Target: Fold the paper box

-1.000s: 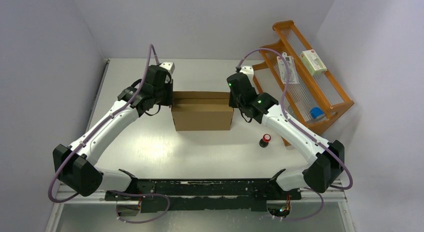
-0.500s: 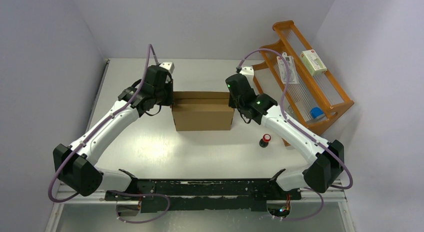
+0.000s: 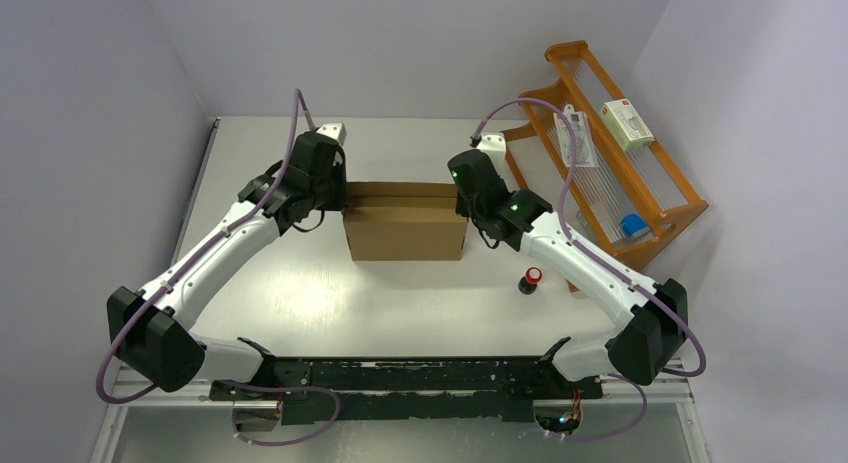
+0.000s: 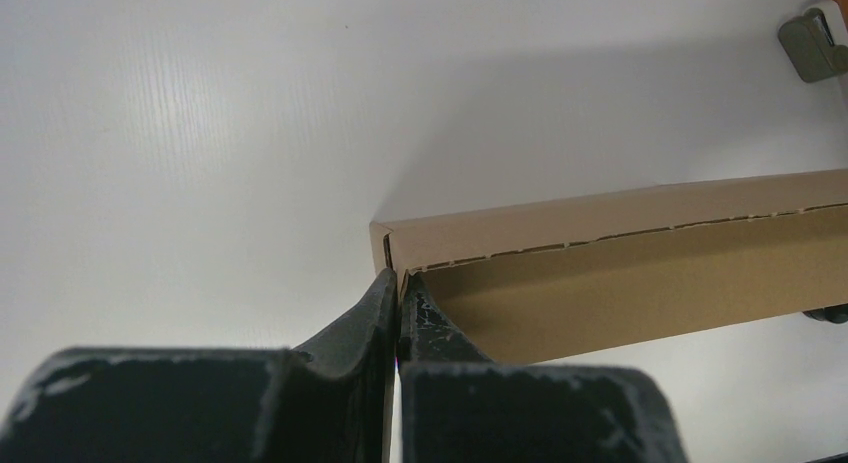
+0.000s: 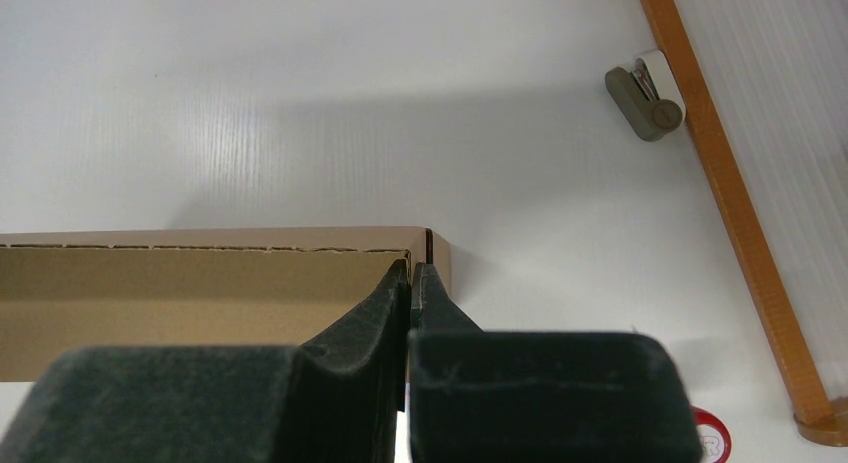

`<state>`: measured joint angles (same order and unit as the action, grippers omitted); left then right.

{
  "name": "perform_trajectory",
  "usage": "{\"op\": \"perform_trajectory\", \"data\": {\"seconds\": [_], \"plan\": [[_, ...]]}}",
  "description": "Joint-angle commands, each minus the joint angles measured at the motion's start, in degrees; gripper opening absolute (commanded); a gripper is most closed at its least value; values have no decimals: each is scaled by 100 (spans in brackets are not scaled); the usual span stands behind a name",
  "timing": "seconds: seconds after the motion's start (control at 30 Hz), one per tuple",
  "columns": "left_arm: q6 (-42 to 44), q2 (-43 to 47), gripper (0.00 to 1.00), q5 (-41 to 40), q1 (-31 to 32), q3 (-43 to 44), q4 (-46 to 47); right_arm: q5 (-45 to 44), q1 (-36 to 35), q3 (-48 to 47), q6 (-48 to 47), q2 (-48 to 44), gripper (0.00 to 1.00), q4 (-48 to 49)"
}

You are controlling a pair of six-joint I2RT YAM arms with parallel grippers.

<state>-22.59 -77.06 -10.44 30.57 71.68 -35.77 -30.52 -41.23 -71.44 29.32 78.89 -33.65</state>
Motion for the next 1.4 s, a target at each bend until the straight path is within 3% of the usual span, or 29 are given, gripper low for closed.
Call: {"op": "perform_trajectory", "data": {"seconds": [0.0, 0.33, 0.73, 1.37], "plan": [[-222, 42, 5, 109, 238, -99, 198, 354, -174, 173, 168, 74, 0, 291], [-147, 16, 5, -367, 374, -120, 53, 369, -200, 174, 145, 59, 0, 312], [-410, 234, 5, -378, 568, -685, 467, 219, -276, 524, 109, -122, 0, 653], [-308, 190, 5, -831, 588, -804, 414, 205, -280, 622, -1076, -289, 0, 835]]}}
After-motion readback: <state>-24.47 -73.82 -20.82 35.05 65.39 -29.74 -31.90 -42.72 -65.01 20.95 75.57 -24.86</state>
